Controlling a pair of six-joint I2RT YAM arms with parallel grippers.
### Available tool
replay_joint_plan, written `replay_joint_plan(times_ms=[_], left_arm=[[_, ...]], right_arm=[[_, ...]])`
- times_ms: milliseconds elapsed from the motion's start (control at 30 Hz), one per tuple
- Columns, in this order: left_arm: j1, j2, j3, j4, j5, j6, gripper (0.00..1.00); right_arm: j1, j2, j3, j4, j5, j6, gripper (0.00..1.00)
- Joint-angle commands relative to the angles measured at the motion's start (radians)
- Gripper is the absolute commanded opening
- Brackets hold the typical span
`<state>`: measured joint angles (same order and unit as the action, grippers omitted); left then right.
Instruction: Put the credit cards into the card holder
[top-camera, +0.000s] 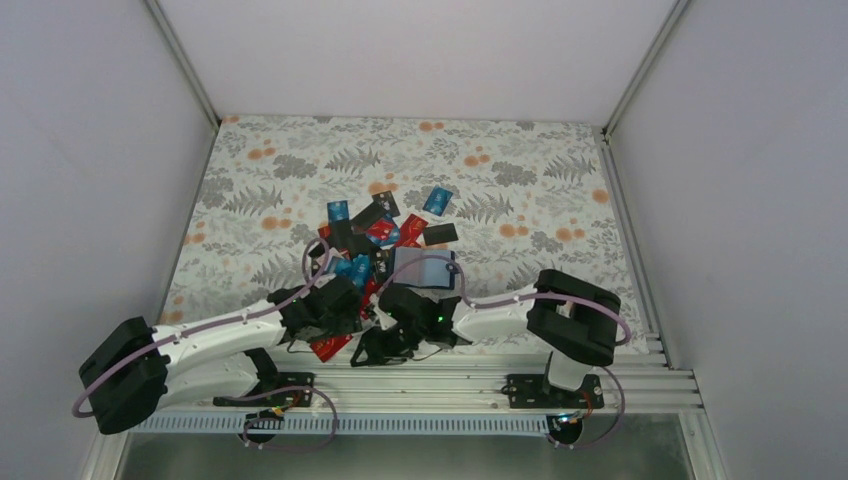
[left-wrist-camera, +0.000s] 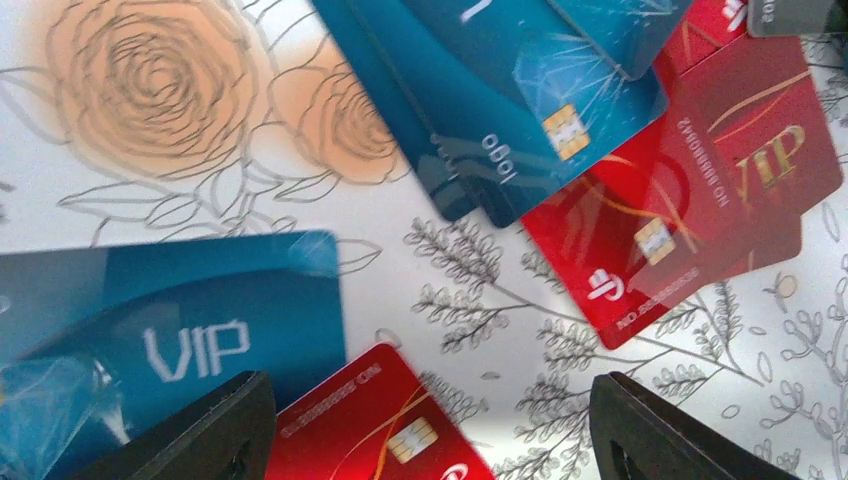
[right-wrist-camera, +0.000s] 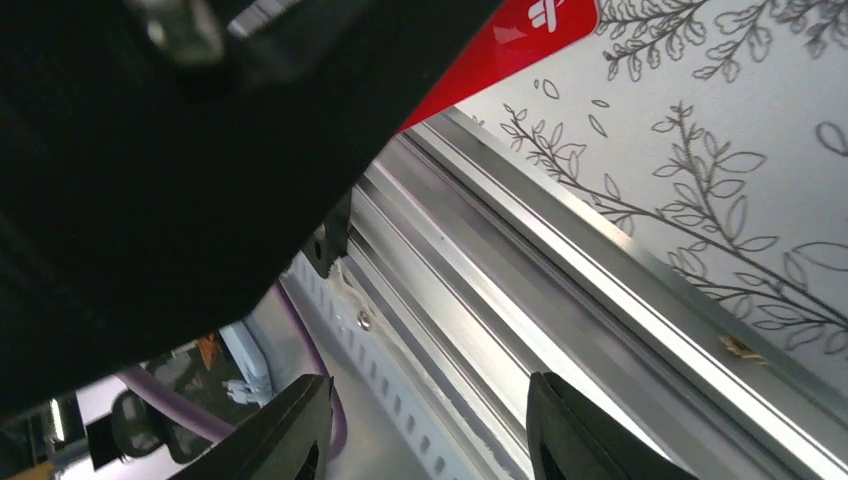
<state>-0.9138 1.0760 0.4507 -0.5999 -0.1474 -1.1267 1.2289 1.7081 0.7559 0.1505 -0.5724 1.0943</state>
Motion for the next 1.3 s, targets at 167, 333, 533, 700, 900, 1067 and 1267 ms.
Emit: replay_joint_plan(times_ms=[167, 333, 533, 700, 900, 1067, 1267], left_arm=[[-0.005, -0.039, -0.031, -0.12, 0.028, -0.063, 0.79], [-0.002, -0.028, -0.043, -0.14, -0.01, -0.076, 0.81], [-0.007, -0.017, -0.059, -0.098, 0.039, -0.072, 0.81], [-0.011, -0.033, -0.058, -0.088, 0.062, -0.067, 0.81], [-0.014, -0.032, -0.065, -0.07, 0.088, -0.058, 0.8], [-0.013, -0.044, -0.048, -0.087, 0.081, -0.05, 0.81], [-0.007, -0.084, -0.015, -0.144, 0.02, -0.075, 0.81]], right_arm=[[0.076, 0.04, 0.05, 0.103, 0.141, 0.271, 0.53], [0.081, 0.044, 0.074, 0.066, 0.2, 0.285, 0.53], [0.082, 0.099, 0.104, 0.076, 0.183, 0.299, 0.53], [0.086, 0.131, 0.102, 0.104, 0.188, 0.35, 0.53], [0.087, 0.182, 0.153, 0.115, 0.218, 0.365, 0.52], [0.087, 0.239, 0.205, 0.109, 0.221, 0.38, 0.49], [0.087, 0.248, 0.177, 0.151, 0.266, 0.428, 0.49]])
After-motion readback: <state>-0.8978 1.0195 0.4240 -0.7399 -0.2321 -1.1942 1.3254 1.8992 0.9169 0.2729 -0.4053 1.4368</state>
